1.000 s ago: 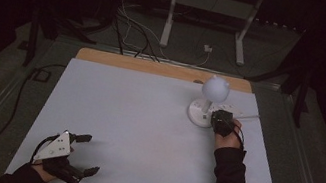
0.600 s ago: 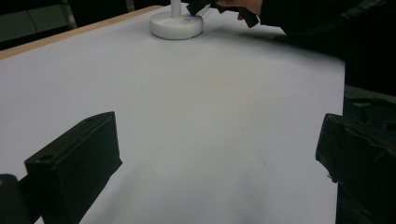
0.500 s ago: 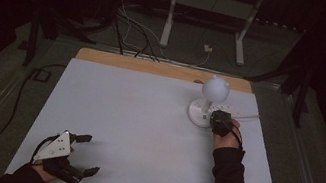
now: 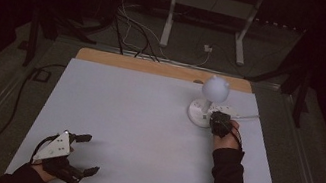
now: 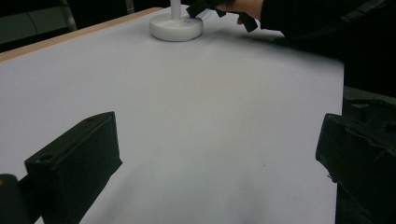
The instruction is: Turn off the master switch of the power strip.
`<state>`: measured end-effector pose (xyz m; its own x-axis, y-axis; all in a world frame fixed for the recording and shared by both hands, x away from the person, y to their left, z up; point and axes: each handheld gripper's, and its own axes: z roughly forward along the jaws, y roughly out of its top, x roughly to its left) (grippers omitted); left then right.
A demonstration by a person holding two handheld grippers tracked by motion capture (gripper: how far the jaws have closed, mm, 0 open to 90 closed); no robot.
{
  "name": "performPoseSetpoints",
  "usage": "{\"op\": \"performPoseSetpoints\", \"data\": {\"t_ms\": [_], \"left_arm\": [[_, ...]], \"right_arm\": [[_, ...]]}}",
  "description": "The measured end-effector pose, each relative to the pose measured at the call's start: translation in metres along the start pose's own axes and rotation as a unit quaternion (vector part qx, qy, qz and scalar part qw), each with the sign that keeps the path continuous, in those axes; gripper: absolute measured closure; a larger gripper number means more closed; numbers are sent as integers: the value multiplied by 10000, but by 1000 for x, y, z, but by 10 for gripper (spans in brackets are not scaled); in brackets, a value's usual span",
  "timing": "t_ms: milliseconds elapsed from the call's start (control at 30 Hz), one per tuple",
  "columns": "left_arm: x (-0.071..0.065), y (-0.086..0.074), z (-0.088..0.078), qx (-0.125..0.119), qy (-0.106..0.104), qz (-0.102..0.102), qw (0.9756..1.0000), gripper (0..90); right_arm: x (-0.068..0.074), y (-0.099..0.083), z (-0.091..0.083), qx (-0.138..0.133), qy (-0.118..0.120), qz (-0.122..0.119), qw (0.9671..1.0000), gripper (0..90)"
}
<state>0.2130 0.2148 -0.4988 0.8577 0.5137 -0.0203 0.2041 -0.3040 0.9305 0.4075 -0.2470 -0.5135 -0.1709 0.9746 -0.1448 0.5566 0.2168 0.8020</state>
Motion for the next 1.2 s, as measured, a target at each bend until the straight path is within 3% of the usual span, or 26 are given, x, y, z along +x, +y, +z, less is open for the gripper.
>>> {"op": "performPoseSetpoints", "data": {"t_ms": [67,167,300,500,1200], "left_arm": [[0,0,0,-1,9,0,10000,3],[1,0,0,-6,9,-10,10000,4],[1,0,0,3,7,-3,10000,4],[0,0,0,-1,14,-2,10000,4],[0,0,-1,-18,12,-19,10000,4]], "right_arm": [[0,0,0,-2,-13,62,10000,900],[-1,1,-4,-265,24,188,9995,900],[-1,6,-10,-448,32,150,9989,900],[-5,9,-16,-428,117,301,9986,900],[-10,10,-33,-453,261,281,9982,837]]}}
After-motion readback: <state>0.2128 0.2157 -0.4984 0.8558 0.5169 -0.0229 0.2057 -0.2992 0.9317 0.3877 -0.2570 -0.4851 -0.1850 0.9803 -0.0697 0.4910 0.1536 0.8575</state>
